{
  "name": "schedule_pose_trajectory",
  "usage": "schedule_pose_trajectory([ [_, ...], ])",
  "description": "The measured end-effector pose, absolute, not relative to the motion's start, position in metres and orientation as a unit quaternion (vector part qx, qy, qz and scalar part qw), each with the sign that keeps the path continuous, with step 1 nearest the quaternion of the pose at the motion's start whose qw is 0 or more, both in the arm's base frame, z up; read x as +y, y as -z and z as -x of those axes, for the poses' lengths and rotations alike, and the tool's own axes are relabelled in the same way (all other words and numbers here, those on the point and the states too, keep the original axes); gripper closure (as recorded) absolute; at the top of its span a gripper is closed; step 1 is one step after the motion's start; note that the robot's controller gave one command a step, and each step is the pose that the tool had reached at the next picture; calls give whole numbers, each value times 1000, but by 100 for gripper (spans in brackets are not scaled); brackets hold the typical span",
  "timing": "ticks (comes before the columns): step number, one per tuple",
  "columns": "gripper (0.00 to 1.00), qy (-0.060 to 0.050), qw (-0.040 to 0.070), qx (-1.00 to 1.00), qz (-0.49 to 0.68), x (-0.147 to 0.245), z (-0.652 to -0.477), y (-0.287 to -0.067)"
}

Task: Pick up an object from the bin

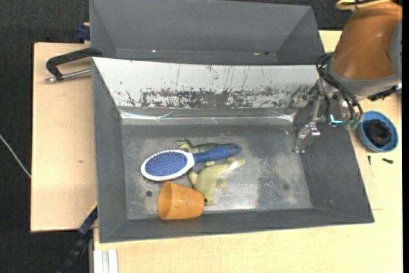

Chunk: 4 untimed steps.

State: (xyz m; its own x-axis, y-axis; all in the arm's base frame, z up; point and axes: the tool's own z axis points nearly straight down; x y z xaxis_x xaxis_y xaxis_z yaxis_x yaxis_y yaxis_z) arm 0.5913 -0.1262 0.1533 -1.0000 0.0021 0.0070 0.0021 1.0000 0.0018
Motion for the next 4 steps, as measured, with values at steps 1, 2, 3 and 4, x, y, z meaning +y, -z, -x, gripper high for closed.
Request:
schedule_pose_trajectory([
  [1,0,3,2,-997,-74,-35,-586,-115],
  [2,0,0,-3,-994,-108,-2,-517,-71],
  [3,100,0,-3,-994,-108,-3,-518,-73],
  [4,100,-2,-7,-989,-150,-37,-502,-255],
])
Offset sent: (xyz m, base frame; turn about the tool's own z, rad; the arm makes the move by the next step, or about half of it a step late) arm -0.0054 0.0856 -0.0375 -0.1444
